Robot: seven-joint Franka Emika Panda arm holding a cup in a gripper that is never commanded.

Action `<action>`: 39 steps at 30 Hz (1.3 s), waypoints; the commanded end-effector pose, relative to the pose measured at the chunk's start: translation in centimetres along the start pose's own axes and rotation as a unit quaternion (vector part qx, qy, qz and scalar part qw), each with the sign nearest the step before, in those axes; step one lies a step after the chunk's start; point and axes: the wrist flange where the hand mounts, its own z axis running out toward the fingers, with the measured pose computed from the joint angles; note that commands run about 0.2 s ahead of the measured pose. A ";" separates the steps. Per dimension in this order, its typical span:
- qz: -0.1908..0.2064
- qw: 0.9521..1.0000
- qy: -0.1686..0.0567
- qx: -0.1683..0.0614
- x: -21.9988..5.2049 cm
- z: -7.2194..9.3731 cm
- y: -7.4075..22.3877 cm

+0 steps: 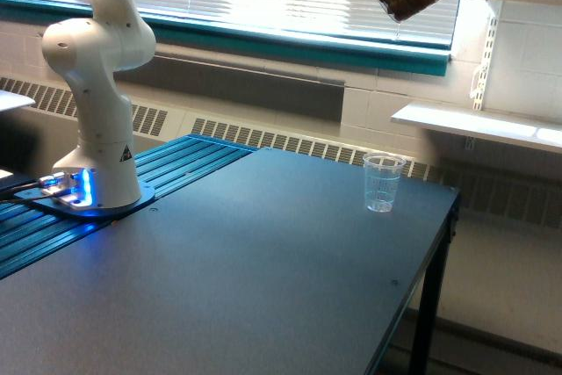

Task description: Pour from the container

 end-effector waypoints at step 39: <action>-0.117 0.992 0.005 0.055 -7.4 -2.8 -4.6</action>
